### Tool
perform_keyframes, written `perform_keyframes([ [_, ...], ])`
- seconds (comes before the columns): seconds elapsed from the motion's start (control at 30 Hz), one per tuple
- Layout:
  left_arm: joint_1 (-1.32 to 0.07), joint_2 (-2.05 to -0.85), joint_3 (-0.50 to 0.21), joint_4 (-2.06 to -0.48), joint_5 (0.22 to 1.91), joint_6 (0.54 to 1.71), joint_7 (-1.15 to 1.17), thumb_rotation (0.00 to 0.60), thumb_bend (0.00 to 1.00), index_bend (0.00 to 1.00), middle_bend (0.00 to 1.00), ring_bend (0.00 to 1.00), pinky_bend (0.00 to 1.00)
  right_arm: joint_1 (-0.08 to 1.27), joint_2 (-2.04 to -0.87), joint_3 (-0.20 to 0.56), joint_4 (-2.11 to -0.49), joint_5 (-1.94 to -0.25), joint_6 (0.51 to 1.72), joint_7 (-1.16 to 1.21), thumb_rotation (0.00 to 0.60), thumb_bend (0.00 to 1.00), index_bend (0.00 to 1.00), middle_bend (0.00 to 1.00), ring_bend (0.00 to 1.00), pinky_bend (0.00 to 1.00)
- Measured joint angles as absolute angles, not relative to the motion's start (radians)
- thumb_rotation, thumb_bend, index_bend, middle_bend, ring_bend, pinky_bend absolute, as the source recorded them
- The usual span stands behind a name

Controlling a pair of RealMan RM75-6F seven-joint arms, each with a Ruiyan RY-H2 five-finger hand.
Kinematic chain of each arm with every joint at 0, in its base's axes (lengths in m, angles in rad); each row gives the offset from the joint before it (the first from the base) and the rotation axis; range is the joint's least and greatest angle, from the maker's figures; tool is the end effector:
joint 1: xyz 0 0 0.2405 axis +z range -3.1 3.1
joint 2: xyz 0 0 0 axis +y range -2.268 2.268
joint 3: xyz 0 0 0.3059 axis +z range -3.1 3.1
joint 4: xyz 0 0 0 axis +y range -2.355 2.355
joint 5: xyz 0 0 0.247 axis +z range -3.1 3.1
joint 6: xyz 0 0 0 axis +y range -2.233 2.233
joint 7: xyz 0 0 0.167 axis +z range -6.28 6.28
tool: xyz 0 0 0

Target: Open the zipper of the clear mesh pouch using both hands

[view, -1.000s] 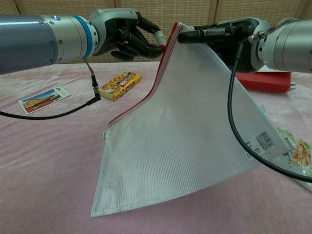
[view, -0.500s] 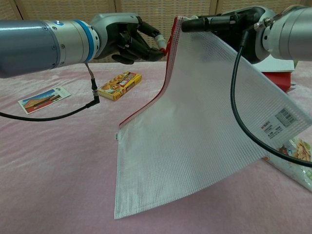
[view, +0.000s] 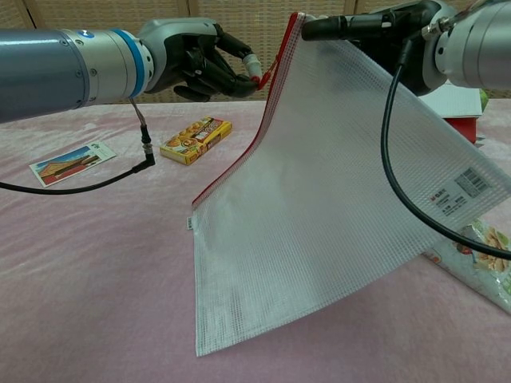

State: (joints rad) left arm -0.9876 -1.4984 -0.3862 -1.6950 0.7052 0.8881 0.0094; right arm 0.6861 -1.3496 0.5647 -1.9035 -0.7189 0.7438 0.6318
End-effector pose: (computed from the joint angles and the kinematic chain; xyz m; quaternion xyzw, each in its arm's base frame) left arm -0.0312 0.4361 -0.0362 -0.5979 -0.5939 -0.4874 0.2285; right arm -0.0800 -0.4078 0.0266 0.3042 -0.7873 0.5350 0.0380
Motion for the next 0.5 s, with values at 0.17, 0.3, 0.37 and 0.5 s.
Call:
perform_keyframes([
  [0.17, -0.988, -1.496, -0.386, -1.695, 0.7, 0.885, 0.012, 0.6, 0.56, 0.89, 0.99, 0.96, 1.0, 0.686, -1.341, 0.574, -1.908, -0.713, 0.742, 0.64, 0.6, 0.82, 0.74, 0.99, 0.97, 1.0],
  [0.3, -0.988, -1.493, -0.386, -1.694, 0.699, 0.884, 0.012, 0.6, 0.56, 0.89, 0.99, 0.96, 1.0, 0.685, -1.334, 0.58, -1.911, -0.709, 0.74, 0.646, 0.6, 0.82, 0.74, 0.99, 0.97, 1.0],
  [0.37, -0.987, -1.491, -0.386, -1.693, 0.698, 0.883, 0.011, 0.6, 0.56, 0.89, 0.99, 0.96, 1.0, 0.684, -1.331, 0.584, -1.912, -0.707, 0.739, 0.65, 0.6, 0.82, 0.74, 0.99, 0.97, 1.0],
  [0.5, -0.982, -1.483, -0.385, -1.689, 0.698, 0.883, 0.009, 0.6, 0.56, 0.89, 0.99, 0.96, 1.0, 0.68, -1.321, 0.592, -1.915, -0.703, 0.736, 0.66, 0.6, 0.82, 0.74, 0.99, 0.97, 1.0],
])
